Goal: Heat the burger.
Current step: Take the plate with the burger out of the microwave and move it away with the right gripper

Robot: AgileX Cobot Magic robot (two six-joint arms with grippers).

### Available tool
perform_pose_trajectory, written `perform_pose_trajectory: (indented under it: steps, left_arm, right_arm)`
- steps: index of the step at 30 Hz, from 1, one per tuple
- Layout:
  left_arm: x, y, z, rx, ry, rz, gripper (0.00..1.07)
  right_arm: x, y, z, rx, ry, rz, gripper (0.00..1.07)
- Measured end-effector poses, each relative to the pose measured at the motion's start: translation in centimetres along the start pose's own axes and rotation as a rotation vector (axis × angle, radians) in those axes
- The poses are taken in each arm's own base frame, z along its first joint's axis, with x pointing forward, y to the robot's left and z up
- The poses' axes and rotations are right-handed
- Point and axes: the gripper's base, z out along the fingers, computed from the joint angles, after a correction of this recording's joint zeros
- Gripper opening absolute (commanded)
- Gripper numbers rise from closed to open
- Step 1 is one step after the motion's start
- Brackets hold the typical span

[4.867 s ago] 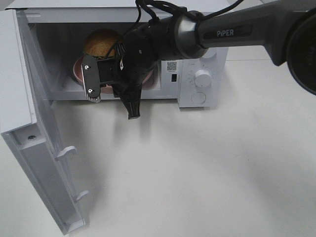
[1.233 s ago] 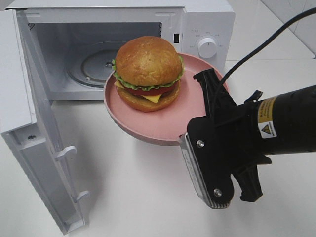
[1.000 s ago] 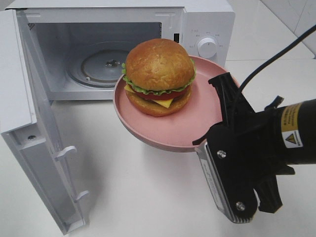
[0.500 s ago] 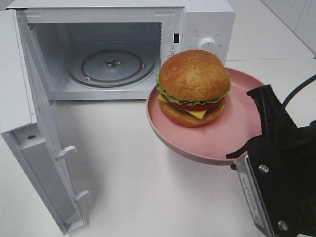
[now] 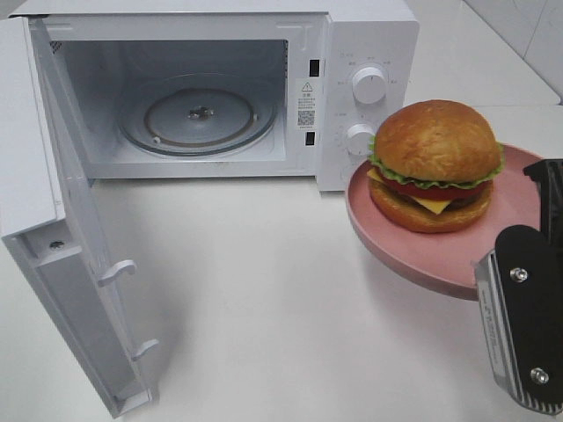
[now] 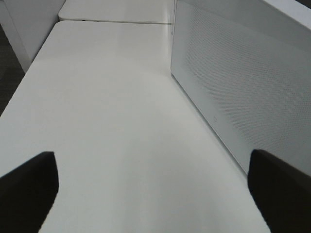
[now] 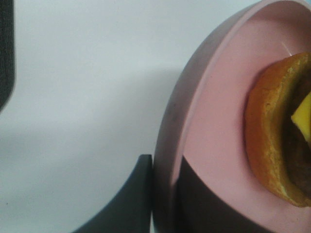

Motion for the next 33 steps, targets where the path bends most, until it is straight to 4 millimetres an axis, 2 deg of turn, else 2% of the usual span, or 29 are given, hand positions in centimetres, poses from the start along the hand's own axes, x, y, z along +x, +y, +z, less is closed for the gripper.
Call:
perform_pose_trajectory:
  steps: [13, 23, 33]
  left_arm:
    - [0.0, 0.0, 0.0, 0.0, 0.0, 0.0, 0.98]
    - [0.0, 0.0, 0.0, 0.0, 0.0, 0.0, 0.98]
    - [0.0, 0.0, 0.0, 0.0, 0.0, 0.0, 0.98]
  right_arm:
    - [1.6, -0.2, -0.2, 0.038, 0.169, 0.197, 0.0]
    - [2.9, -0.3, -0.5, 0.116, 0.302, 0.518, 0.0]
    - [3.9, -0.2, -0.9, 0.19, 0.415, 0.758, 0.0]
